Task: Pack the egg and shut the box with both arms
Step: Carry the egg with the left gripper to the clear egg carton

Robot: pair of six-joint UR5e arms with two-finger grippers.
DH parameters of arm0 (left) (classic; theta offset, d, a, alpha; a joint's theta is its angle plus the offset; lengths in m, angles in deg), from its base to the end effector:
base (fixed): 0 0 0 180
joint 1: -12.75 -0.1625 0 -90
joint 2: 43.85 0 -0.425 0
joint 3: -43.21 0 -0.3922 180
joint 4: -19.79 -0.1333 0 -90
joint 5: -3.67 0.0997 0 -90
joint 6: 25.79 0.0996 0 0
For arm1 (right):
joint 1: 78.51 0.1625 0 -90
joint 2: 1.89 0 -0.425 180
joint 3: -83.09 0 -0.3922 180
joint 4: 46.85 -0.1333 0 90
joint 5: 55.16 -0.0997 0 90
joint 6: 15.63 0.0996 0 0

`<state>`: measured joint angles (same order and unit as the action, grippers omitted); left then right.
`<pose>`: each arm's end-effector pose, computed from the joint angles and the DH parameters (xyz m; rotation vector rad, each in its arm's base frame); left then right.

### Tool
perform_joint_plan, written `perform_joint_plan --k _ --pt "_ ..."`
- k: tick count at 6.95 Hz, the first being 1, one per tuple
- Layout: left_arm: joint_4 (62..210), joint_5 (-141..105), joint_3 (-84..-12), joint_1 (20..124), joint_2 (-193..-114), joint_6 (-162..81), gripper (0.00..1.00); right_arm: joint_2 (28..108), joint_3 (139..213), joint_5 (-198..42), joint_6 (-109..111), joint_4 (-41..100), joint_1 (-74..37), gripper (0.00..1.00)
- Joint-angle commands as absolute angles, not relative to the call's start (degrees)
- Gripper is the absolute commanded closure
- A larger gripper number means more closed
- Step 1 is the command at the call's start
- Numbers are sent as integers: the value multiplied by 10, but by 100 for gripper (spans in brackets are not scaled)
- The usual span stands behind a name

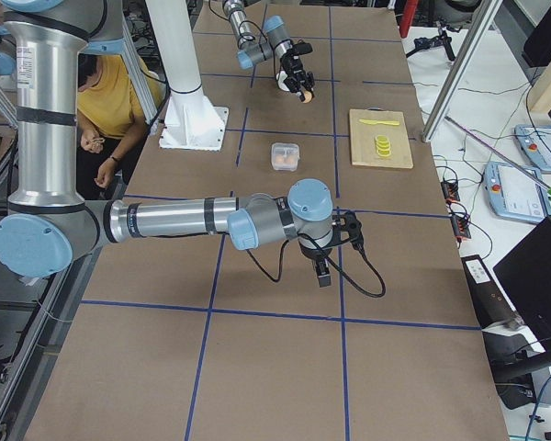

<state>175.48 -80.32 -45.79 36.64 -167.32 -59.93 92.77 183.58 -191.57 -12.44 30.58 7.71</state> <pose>0.5353 -0.3943 0.1937 1.1637 1.2708 0.3240 0.0299 -0.4749 0.5799 0.2540 -0.8199 -0.1397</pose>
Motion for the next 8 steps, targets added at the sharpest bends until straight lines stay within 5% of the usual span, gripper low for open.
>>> perform_joint_plan --k 1,5,8 --pt "1828 -760 -345 327 -1751 -516 100 928 1836 -1916 -124 306 77 0" --pt "1830 -740 -230 284 -1840 -492 100 932 1836 -1916 -125 306 77 0" --pt "1830 -735 -216 267 -1842 -492 94 933 1836 -1916 -125 306 77 0"
